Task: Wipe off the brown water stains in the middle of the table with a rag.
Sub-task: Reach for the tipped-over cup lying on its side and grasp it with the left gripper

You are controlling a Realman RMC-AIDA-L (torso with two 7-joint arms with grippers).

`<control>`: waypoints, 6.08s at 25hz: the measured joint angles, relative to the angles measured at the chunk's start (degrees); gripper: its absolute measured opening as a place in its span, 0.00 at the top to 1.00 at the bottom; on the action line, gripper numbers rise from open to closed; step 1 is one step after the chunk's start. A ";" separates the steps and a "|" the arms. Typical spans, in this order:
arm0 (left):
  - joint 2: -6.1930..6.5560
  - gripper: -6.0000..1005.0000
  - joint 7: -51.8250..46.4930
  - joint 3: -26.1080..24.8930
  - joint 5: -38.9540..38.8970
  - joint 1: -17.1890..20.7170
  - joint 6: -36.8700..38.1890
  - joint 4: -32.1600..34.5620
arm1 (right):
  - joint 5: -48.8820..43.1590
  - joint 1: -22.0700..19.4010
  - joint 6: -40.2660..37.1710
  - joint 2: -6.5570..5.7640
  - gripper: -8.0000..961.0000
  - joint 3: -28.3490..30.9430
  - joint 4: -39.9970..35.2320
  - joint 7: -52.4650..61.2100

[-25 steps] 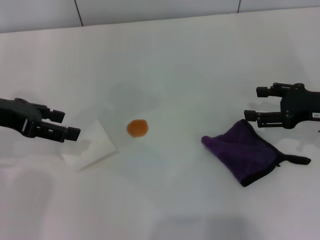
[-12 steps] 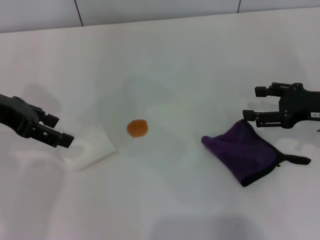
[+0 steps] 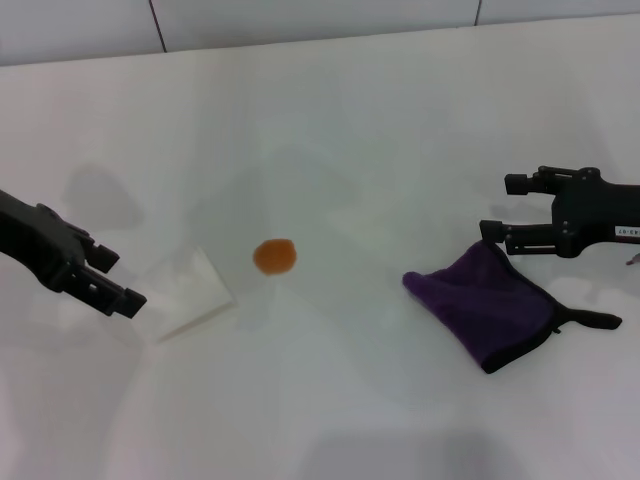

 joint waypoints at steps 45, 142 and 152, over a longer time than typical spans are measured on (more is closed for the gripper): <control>-1.30 0.16 0.86 0.00 -1.87 -0.27 -8.40 6.19 | 0.10 -0.73 0.71 0.45 0.14 0.08 0.00 -0.35; -2.59 0.19 0.78 0.00 -0.58 1.03 -11.52 7.79 | 0.19 -0.92 0.71 0.89 0.14 0.79 0.00 -0.48; -2.66 0.19 0.68 0.00 -0.49 1.22 -12.19 7.71 | 0.19 -0.92 0.53 0.89 0.14 0.79 0.00 -0.57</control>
